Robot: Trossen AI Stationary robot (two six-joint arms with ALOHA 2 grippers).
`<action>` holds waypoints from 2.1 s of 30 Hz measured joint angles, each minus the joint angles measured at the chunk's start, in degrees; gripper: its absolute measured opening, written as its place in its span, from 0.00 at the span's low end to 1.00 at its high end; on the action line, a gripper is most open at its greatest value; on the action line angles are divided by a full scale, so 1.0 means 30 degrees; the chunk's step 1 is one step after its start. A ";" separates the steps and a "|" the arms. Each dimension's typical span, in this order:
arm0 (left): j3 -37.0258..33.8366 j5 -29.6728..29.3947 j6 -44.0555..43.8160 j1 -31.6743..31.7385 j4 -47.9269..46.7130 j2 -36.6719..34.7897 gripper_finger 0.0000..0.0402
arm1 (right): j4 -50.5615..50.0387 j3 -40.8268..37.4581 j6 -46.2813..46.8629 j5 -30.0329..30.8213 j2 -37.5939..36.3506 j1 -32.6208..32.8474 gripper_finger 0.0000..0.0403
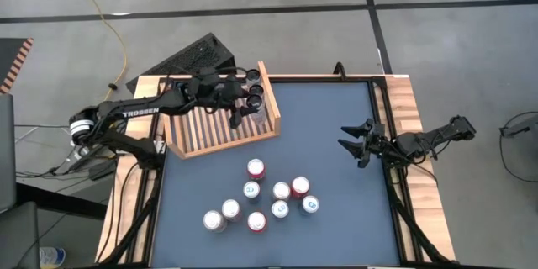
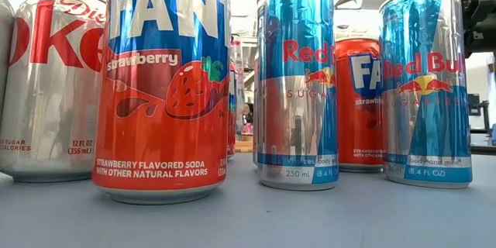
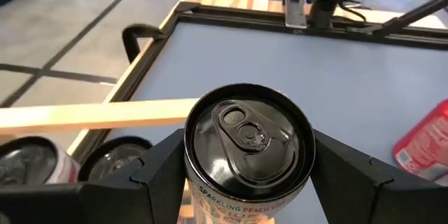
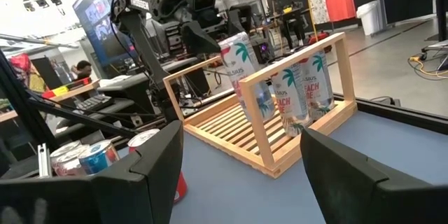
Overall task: Place canned beverage on shelf
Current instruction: Put the white pink soda can on the shelf aligned with the other white pink soda cans
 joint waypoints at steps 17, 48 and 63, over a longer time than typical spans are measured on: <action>0.0000 0.0323 0.0197 0.0212 0.1504 0.2738 0.59 | -0.0004 0.0007 0.0015 0.0000 0.0004 -0.0002 0.68; 0.0058 0.2288 0.0415 0.1145 0.2396 0.4685 0.59 | -0.0007 0.0005 -0.0010 -0.0008 0.0007 -0.0007 0.68; 0.0022 0.2224 0.0022 0.1210 0.1903 0.4677 0.73 | -0.0007 0.0000 0.0000 -0.0003 0.0007 -0.0007 0.68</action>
